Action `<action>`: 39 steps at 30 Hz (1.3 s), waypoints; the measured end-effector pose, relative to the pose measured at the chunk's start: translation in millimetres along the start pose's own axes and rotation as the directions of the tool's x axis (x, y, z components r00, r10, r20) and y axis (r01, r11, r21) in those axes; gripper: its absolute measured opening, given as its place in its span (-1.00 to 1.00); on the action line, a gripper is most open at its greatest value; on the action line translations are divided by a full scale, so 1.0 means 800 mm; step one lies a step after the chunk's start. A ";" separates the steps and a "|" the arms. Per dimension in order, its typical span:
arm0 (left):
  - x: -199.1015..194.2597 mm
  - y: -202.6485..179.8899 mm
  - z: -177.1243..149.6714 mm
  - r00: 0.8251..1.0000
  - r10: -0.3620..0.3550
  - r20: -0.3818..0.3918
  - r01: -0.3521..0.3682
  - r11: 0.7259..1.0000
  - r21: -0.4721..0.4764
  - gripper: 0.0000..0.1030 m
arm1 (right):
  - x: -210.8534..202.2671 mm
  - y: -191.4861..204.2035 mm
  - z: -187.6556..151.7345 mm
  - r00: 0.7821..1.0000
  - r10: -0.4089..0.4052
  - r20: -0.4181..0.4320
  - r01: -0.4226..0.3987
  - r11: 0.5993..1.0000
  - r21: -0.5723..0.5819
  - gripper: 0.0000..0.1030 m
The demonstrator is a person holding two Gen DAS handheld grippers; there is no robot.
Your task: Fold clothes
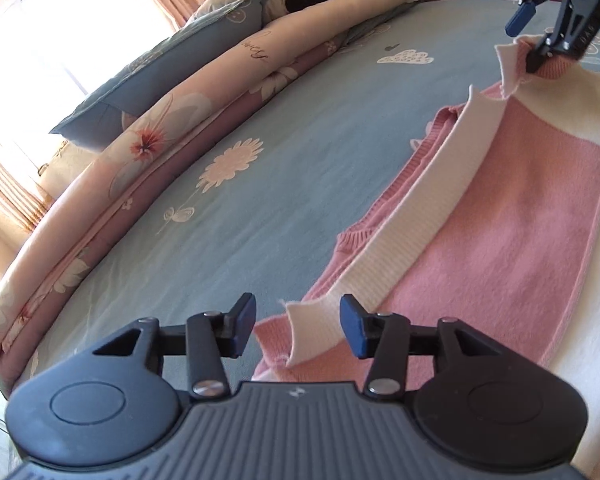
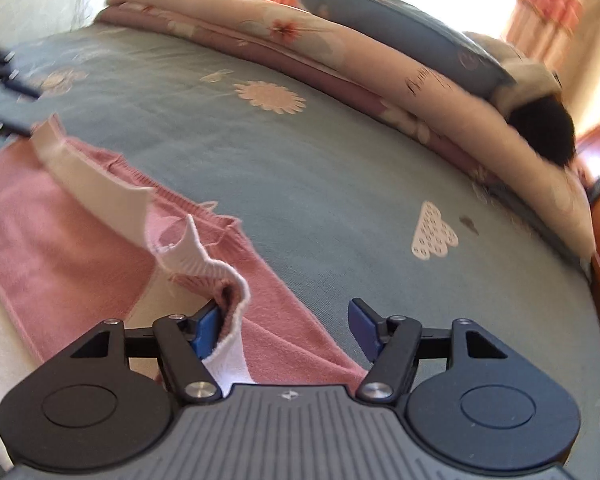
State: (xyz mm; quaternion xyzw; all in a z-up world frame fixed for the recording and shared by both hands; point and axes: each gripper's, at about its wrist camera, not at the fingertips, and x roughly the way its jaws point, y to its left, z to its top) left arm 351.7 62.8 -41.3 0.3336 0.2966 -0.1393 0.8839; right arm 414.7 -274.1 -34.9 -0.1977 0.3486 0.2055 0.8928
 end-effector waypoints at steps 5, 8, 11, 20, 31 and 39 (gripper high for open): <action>-0.011 0.008 -0.022 1.000 -0.003 -0.031 0.002 0.999 -0.042 -0.07 | 0.012 -0.017 -0.009 0.999 0.029 -0.022 -0.026 0.991 0.132 0.48; -0.013 0.010 -0.033 0.999 -0.004 -0.053 0.002 0.999 -0.052 -0.07 | 0.023 -0.033 -0.009 0.998 0.058 -0.030 -0.050 0.975 0.218 0.57; -0.016 0.009 -0.038 0.998 -0.022 -0.053 0.018 0.998 -0.063 -0.07 | 0.030 -0.045 0.002 0.996 0.091 0.000 -0.088 0.964 0.250 0.57; -0.007 -0.011 -0.041 0.998 -0.048 -0.041 0.046 0.997 -0.060 -0.08 | 0.005 -0.050 0.007 0.995 0.074 0.068 -0.089 0.963 0.256 0.44; -0.016 -0.041 -0.062 0.989 -0.133 -0.060 0.127 0.987 -0.098 -0.03 | 0.002 -0.029 -0.075 0.993 0.092 -0.069 -0.068 0.954 0.293 -0.25; -0.086 -0.011 -0.058 0.985 -0.158 -0.067 0.142 0.970 -0.200 -0.07 | -0.088 -0.032 -0.111 0.993 0.117 0.032 -0.120 0.897 0.426 -0.16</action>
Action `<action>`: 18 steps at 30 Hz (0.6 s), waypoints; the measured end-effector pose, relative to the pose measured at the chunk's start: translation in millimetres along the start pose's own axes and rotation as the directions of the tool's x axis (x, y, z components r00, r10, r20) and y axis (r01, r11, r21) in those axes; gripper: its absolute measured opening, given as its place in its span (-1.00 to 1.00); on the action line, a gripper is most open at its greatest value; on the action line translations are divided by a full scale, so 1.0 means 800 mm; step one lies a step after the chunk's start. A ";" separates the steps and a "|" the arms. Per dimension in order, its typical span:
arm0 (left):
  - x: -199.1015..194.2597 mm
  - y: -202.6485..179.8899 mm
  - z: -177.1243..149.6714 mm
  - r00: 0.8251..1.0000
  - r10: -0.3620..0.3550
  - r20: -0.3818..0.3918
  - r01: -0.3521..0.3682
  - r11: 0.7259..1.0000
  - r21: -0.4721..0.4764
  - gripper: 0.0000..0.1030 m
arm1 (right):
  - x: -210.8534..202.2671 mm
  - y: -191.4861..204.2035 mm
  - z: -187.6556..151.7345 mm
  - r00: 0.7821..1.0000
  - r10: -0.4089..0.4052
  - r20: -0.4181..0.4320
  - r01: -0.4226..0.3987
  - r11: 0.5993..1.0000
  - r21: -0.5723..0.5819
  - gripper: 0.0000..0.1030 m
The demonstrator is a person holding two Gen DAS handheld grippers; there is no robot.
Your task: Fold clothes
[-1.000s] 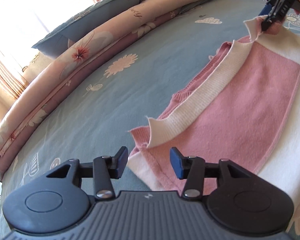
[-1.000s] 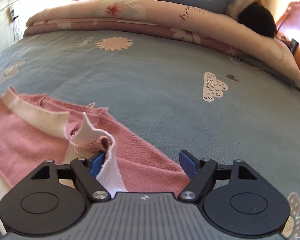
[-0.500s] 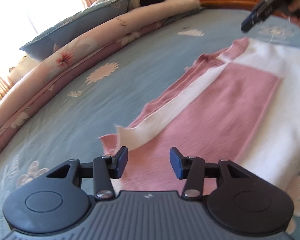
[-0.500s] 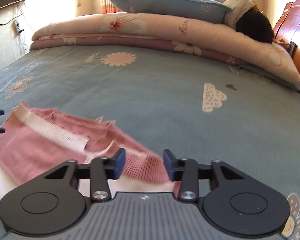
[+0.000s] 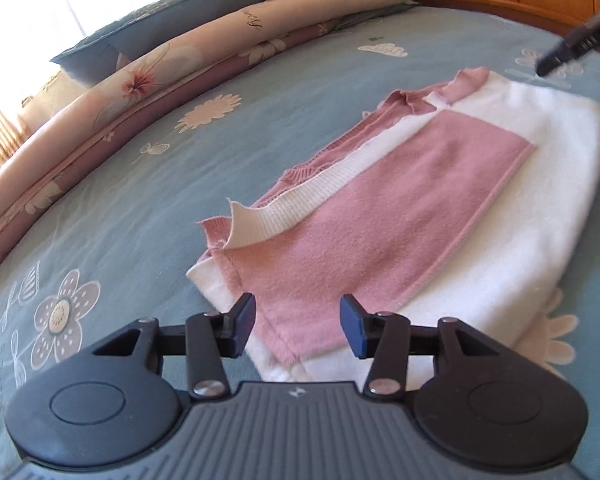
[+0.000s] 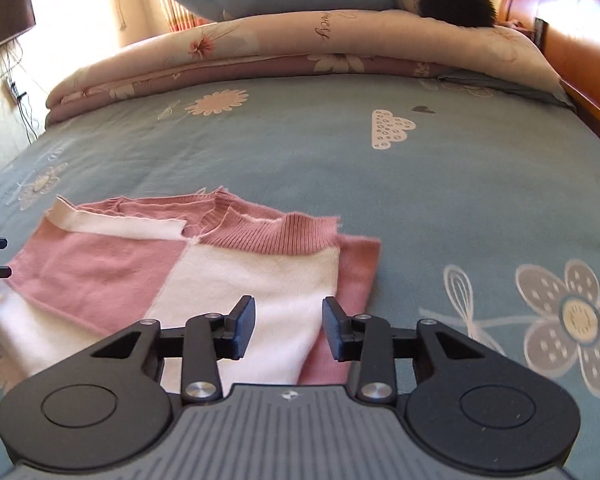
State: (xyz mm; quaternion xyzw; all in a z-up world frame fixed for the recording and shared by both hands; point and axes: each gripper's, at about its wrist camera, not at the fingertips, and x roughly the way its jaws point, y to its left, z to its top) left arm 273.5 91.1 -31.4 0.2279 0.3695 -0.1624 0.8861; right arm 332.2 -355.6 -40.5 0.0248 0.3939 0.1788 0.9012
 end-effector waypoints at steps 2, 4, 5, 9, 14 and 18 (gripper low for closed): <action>-0.016 0.009 -0.004 1.000 -0.030 -0.006 0.030 0.996 -0.083 -0.07 | -0.017 -0.003 -0.018 1.000 0.018 -0.005 -0.018 0.999 0.029 -0.13; -0.028 0.018 -0.011 0.998 -0.068 -0.020 0.063 0.981 -0.185 -0.03 | -0.027 -0.006 -0.036 1.000 0.021 -0.016 -0.020 0.998 0.059 -0.12; -0.030 0.019 -0.016 0.996 -0.087 -0.030 0.078 0.970 -0.231 -0.02 | -0.031 -0.008 -0.044 1.000 0.021 -0.020 -0.020 0.997 0.078 -0.09; -0.037 0.013 -0.049 0.990 -0.141 -0.030 0.121 0.924 -0.363 -0.02 | -0.039 -0.014 -0.077 0.998 0.066 -0.016 -0.062 0.985 0.160 -0.04; -0.033 0.001 -0.084 0.981 -0.195 0.024 0.182 0.859 -0.479 -0.06 | -0.041 -0.020 -0.107 0.991 0.131 -0.001 -0.127 0.961 0.247 -0.04; -0.037 -0.001 -0.091 0.976 -0.203 0.082 0.217 0.847 -0.485 -0.07 | -0.044 -0.017 -0.119 0.982 0.187 0.016 -0.185 0.950 0.252 -0.04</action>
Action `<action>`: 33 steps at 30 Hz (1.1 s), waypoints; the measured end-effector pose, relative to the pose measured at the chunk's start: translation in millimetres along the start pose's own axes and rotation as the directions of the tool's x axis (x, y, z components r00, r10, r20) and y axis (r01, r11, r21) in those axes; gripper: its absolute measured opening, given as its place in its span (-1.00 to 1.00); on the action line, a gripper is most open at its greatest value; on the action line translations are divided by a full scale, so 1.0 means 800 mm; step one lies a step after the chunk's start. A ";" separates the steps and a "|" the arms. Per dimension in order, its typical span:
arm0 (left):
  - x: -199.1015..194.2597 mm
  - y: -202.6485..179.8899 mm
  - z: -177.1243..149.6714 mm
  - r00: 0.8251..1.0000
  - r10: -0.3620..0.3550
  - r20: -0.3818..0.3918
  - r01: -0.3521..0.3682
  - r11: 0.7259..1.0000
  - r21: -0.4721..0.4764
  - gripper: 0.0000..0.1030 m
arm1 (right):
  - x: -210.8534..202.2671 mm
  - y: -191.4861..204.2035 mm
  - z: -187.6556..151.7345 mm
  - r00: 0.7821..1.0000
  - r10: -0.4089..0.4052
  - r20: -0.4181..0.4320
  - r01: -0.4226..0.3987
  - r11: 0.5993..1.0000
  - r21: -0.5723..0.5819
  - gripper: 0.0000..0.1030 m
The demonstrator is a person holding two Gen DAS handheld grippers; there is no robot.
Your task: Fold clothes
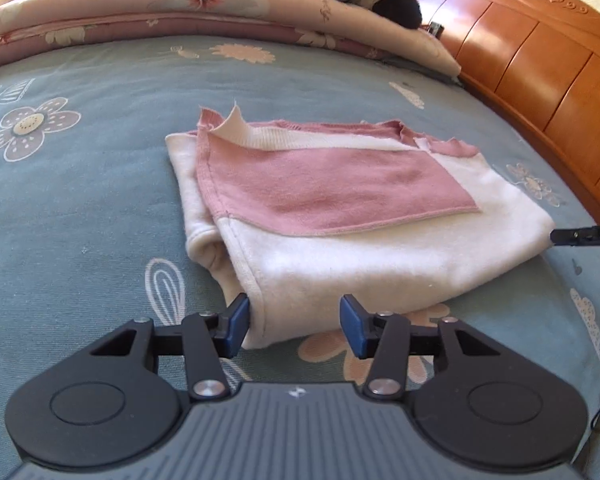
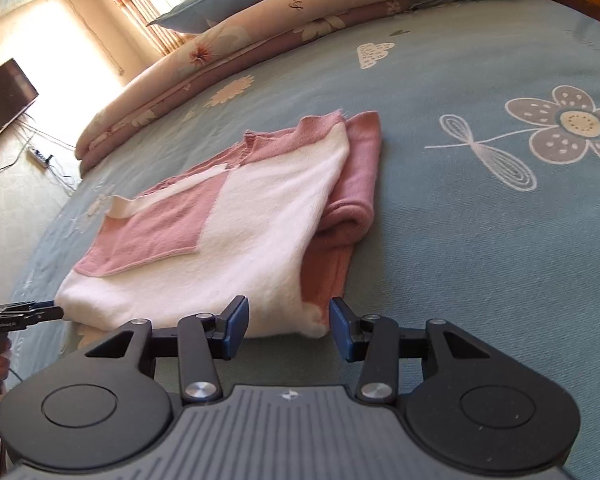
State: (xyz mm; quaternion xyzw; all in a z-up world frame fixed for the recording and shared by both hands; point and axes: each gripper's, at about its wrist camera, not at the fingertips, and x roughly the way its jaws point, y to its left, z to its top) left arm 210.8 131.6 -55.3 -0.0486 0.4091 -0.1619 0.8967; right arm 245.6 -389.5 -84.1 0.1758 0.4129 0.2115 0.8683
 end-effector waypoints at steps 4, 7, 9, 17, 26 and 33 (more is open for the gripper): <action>0.003 0.015 0.005 0.999 -0.039 0.028 0.042 0.996 -0.083 -0.07 | 0.004 0.005 -0.003 1.000 -0.006 0.028 0.007 1.000 -0.011 -0.20; 0.007 0.020 0.008 0.998 -0.051 0.045 0.055 0.992 -0.112 -0.12 | 0.005 0.006 0.000 0.999 -0.022 0.047 0.022 1.000 -0.012 -0.29; 0.007 0.019 0.007 0.998 -0.046 0.050 0.052 0.993 -0.111 -0.12 | 0.002 0.005 0.003 0.997 -0.045 0.069 0.046 0.999 -0.011 -0.28; 0.013 0.022 -0.006 0.998 -0.036 0.045 0.042 0.990 -0.134 -0.55 | 0.007 0.007 0.001 0.995 -0.022 0.098 0.021 1.000 0.010 -0.82; 0.016 0.043 -0.024 0.997 0.043 -0.058 -0.052 0.985 -0.164 -0.66 | 0.003 0.013 -0.004 0.974 -0.228 -0.007 0.225 0.966 -0.125 -0.92; -0.028 0.017 -0.003 0.993 0.121 -0.002 -0.121 0.992 -0.018 -0.60 | -0.023 0.028 -0.004 0.957 -0.281 0.077 0.291 0.940 -0.181 -0.78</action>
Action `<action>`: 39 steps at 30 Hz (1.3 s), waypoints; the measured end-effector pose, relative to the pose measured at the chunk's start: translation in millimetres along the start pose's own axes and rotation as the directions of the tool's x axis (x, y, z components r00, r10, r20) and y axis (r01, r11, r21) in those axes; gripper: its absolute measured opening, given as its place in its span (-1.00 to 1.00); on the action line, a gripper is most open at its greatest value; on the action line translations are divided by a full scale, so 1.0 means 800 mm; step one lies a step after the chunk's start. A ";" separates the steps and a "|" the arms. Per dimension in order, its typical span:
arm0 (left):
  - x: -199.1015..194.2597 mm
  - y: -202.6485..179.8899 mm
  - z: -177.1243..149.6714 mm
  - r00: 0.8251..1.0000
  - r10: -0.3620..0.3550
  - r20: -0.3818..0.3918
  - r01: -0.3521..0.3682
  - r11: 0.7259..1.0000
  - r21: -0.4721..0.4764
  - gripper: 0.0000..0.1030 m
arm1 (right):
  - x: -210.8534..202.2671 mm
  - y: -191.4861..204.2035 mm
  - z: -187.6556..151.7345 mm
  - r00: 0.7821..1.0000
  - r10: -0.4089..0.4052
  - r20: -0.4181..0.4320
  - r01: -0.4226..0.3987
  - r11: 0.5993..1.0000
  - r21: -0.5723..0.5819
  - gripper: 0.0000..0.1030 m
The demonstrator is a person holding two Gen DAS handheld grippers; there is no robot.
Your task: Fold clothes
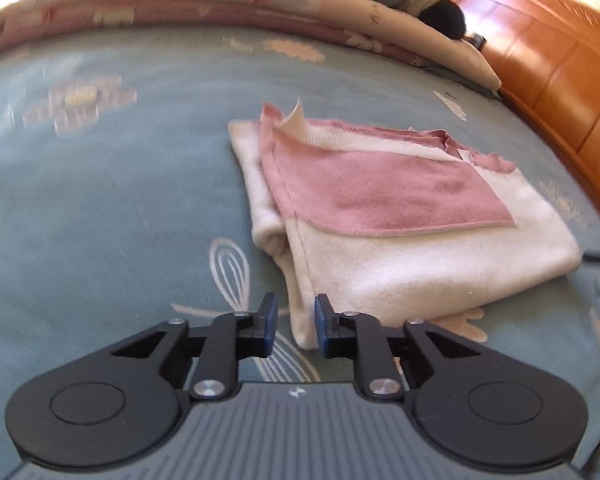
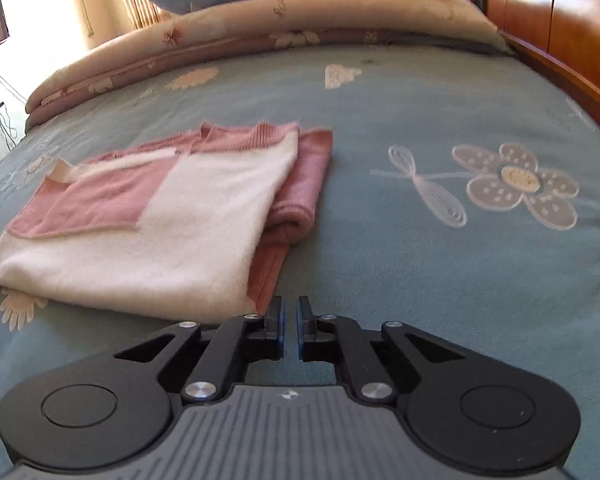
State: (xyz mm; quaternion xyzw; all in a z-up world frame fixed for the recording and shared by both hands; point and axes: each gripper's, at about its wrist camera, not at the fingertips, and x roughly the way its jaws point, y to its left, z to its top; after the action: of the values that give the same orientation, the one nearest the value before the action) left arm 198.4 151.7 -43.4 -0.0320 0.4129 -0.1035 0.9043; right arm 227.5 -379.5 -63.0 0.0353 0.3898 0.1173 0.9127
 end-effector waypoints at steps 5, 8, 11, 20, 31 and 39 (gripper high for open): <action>-0.001 -0.050 0.017 0.998 -0.035 0.053 0.025 0.983 0.181 -0.17 | -0.002 0.045 0.028 0.997 0.055 0.055 -0.049 0.994 -0.099 -0.73; 0.026 -0.066 0.015 0.999 -0.033 0.038 0.023 0.971 0.236 -0.13 | 0.028 0.060 0.025 0.999 0.041 0.023 -0.038 0.992 -0.122 -0.73; 0.056 -0.049 0.000 1.000 0.003 -0.023 0.001 0.981 0.192 -0.14 | 0.053 0.049 0.003 1.000 0.015 -0.012 -0.016 0.994 -0.112 -0.76; 0.035 -0.092 0.002 0.999 -0.015 0.033 0.002 0.932 0.362 -0.13 | 0.025 0.081 0.010 0.997 0.067 0.040 -0.059 0.981 -0.184 -0.59; 0.091 -0.126 -0.004 0.996 -0.088 -0.032 0.094 0.944 0.318 -0.07 | 0.076 0.153 0.000 0.981 0.190 -0.040 -0.194 0.951 -0.239 -0.47; 0.048 -0.068 0.021 0.999 -0.049 -0.001 0.047 0.959 0.278 -0.02 | 0.041 0.085 0.012 0.994 0.113 -0.011 -0.113 0.975 -0.190 -0.40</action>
State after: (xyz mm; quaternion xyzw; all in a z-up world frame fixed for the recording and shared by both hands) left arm 226.7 89.9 -52.8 0.0850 0.3906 -0.1823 0.8983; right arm 243.3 -305.6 -68.8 -0.0298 0.3742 0.2058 0.9037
